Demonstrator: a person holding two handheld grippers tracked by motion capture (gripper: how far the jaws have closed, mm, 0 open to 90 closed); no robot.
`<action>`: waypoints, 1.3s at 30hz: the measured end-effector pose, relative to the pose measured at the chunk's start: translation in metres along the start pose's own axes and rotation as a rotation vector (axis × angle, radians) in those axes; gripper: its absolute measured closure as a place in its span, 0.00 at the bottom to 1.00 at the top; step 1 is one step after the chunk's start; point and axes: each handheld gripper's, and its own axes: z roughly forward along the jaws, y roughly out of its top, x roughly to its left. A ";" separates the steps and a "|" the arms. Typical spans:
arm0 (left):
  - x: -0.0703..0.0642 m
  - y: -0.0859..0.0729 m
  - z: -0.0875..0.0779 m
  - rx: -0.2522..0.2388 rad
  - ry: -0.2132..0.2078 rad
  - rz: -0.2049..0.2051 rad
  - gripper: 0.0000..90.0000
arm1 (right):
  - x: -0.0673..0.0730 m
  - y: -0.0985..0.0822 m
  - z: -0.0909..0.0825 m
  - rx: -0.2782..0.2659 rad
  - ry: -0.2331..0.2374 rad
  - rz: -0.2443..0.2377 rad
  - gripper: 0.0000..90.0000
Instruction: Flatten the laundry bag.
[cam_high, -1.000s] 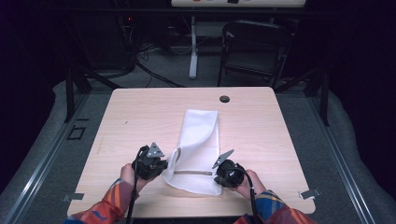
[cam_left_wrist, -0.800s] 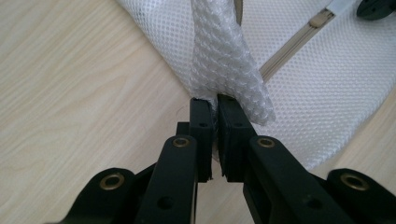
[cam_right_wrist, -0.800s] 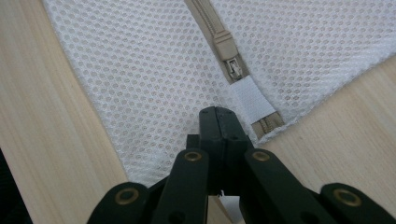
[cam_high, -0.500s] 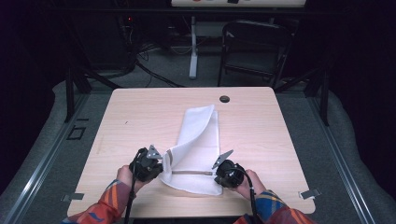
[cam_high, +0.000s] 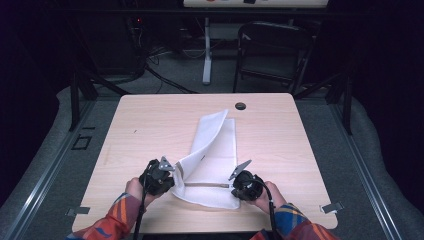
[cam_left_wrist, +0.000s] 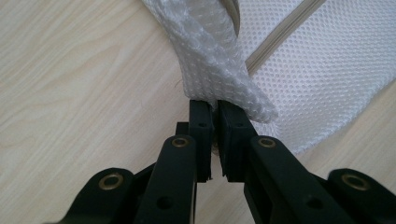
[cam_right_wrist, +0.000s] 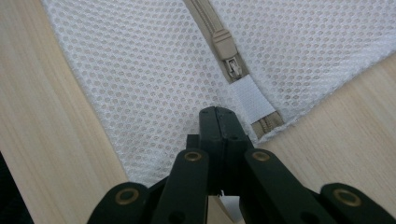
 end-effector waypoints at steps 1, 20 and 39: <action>0.000 0.000 0.000 0.001 -0.001 -0.002 0.94 | 0.000 0.000 0.000 0.002 -0.002 0.001 1.00; 0.000 -0.002 0.004 0.022 -0.046 -0.018 0.94 | -0.006 -0.004 -0.003 0.017 -0.036 0.040 1.00; -0.003 -0.002 0.005 0.021 -0.063 -0.016 0.94 | -0.014 -0.007 -0.005 0.015 -0.058 0.064 1.00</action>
